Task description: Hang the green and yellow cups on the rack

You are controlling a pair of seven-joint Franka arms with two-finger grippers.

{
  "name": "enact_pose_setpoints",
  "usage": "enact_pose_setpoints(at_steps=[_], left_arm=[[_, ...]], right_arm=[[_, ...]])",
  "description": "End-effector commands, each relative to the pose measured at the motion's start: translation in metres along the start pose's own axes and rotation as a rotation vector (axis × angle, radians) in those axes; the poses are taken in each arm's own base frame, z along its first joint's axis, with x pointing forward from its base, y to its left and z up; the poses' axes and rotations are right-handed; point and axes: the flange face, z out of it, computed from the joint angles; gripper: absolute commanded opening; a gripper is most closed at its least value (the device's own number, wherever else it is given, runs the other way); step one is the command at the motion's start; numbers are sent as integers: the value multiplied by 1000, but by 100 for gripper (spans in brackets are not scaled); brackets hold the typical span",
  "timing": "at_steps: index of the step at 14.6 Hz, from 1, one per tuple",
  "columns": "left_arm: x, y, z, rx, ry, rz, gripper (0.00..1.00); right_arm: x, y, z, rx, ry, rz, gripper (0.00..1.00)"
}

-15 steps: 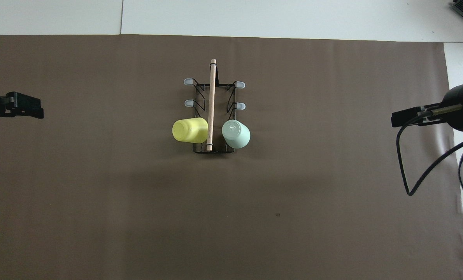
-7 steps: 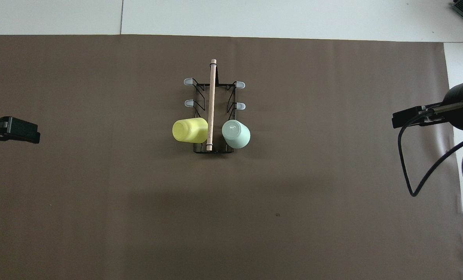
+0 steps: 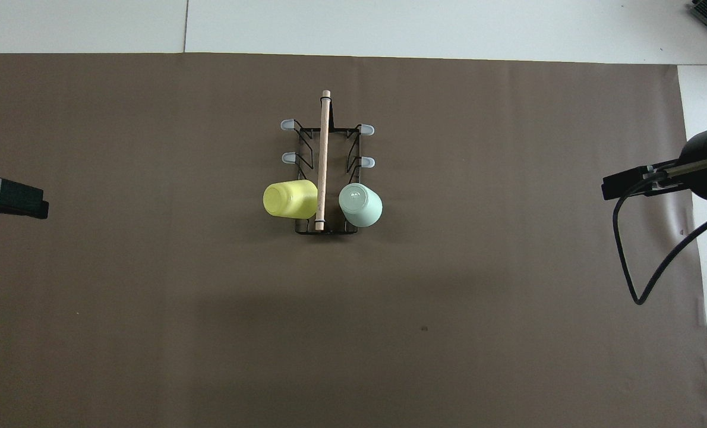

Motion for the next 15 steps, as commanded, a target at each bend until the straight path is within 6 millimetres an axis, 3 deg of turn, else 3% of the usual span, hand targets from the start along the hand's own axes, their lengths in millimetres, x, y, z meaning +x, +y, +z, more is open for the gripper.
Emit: enact_pose_setpoints(at_steps=[1,3,6,8,15], left_arm=[[-13,-1,5,-17,-26,11,100],[-13,-1,5,-17,-24,11,100],[3,2,6,-40,-28,14,100],[6,13,11,-41,-39,34,100],[3,7,9,-44,-30,32,100]], right_arm=[[2,14,0,-13,-5,40,100],[2,10,0,-11,-5,32,100],[2,10,0,-11,-5,34,100],[2,6,0,-11,-8,34,100],[3,4,1,-11,-8,64,100]])
